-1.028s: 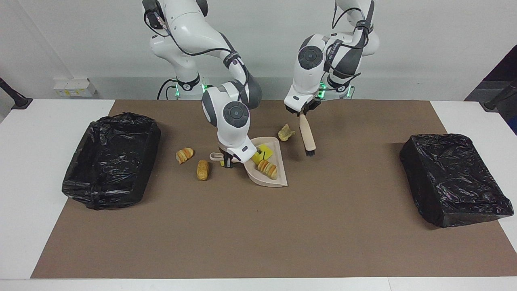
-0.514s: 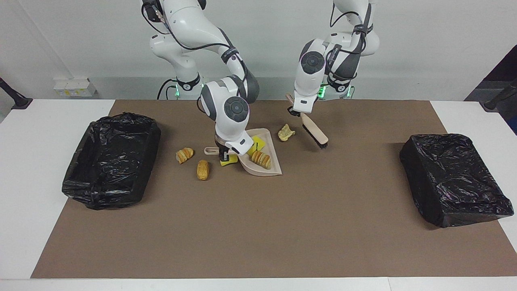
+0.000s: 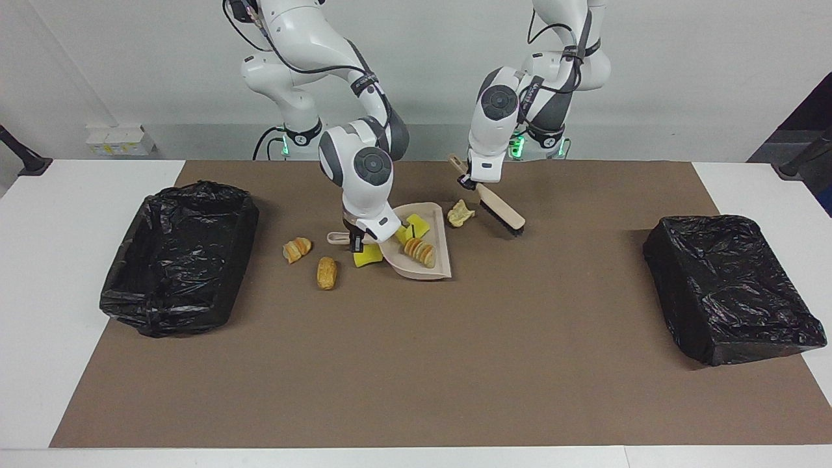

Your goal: Sweep and dump trash in bin

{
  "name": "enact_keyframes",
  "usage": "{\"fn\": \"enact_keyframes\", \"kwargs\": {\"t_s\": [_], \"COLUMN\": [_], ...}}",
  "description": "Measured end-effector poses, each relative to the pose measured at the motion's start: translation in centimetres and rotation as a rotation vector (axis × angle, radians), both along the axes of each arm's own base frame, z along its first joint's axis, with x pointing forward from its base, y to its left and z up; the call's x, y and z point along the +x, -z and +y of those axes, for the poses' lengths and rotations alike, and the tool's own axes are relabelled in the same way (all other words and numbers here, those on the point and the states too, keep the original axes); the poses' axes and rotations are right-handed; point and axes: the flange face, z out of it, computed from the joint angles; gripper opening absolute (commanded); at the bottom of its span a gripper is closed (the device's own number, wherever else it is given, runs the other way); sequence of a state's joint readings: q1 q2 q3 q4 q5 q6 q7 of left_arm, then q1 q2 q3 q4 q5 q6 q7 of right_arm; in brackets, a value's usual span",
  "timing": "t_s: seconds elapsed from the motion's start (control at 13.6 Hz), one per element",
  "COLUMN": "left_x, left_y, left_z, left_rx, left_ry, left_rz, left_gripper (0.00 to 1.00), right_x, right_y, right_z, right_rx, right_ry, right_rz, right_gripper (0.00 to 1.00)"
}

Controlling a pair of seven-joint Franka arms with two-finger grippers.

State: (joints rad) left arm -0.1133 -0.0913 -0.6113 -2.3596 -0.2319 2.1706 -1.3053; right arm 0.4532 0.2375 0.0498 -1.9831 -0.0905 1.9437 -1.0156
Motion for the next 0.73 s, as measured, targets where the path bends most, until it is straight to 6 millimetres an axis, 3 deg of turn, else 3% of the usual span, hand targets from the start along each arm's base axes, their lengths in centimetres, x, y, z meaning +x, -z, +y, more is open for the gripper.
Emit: {"fn": "enact_keyframes", "kwargs": {"t_s": [0.51, 0.73], "left_x": [1.7, 1.3], "left_y": [0.6, 0.5], "left_z": [-0.9, -0.9], "left_rx": [-0.071, -0.051], "left_ry": [0.015, 0.084], "left_rz": [-0.057, -0.007], "left_gripper": [0.0, 0.0], "right_x": [0.0, 0.3], "right_y": [-0.2, -1.8], "right_z": [0.2, 0.3], "right_rx": [-0.003, -0.059], "right_ry": [-0.006, -0.029], "right_rz": [-0.003, 0.0], "right_gripper": [0.0, 0.0]}}
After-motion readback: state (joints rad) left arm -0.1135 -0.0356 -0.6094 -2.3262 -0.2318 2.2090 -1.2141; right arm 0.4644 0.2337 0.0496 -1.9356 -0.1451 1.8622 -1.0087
